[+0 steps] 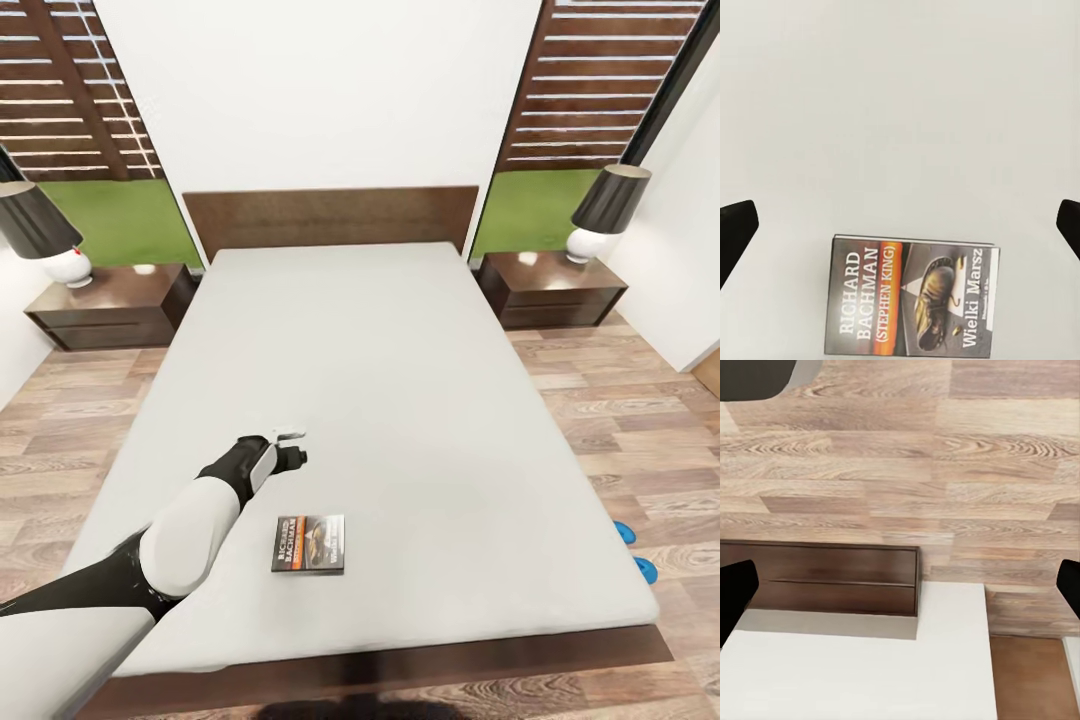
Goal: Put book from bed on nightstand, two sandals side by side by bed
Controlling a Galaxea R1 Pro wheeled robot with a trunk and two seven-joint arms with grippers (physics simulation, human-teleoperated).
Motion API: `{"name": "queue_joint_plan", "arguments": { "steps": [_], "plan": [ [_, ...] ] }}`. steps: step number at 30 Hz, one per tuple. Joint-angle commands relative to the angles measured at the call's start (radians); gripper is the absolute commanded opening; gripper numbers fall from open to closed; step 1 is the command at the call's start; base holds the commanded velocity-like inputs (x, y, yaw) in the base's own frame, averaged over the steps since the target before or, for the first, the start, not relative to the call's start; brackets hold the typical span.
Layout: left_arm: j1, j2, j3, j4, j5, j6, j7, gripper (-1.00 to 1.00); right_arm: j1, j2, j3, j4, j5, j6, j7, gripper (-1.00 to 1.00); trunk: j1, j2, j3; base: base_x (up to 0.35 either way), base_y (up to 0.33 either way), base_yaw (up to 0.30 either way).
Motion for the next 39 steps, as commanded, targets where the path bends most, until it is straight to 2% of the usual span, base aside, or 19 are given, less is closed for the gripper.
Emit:
{"name": "queue_joint_plan", "arguments": {
  "steps": [1, 8, 14, 28, 39],
  "plan": [
    [0.000, -0.001, 0.003, -0.001, 0.001, 0.004, 0.003, 1.00, 0.000, -0.001, -0.007, 0.002, 0.010, -0.006, 0.002, 1.00, 0.001, -0.002, -0.003, 0.000, 0.000, 0.000],
    [-0.005, 0.000, 0.003, 0.000, 0.001, 0.003, 0.004, 1.00, 0.001, -0.002, -0.007, 0.002, 0.010, -0.005, 0.002, 1.00, 0.001, -0.002, -0.014, 0.000, 0.000, 0.000],
    [-0.046, 0.002, 0.003, -0.001, 0.001, 0.012, 0.011, 1.00, 0.003, -0.003, -0.007, 0.002, 0.010, -0.003, 0.002, 1.00, 0.001, -0.002, -0.023, 0.000, 0.000, 0.000],
    [-0.087, 0.001, 0.003, -0.001, 0.003, 0.016, 0.014, 1.00, 0.034, -0.005, -0.007, 0.002, 0.010, -0.002, 0.002, 1.00, 0.001, -0.002, -0.046, 0.000, 0.000, 0.000],
    [-0.097, -0.001, 0.003, 0.000, 0.005, 0.015, 0.005, 1.00, 0.044, -0.006, -0.007, 0.002, 0.010, -0.001, 0.002, 1.00, 0.001, -0.002, -0.064, 0.000, 0.000, 0.000]
  ]
}}
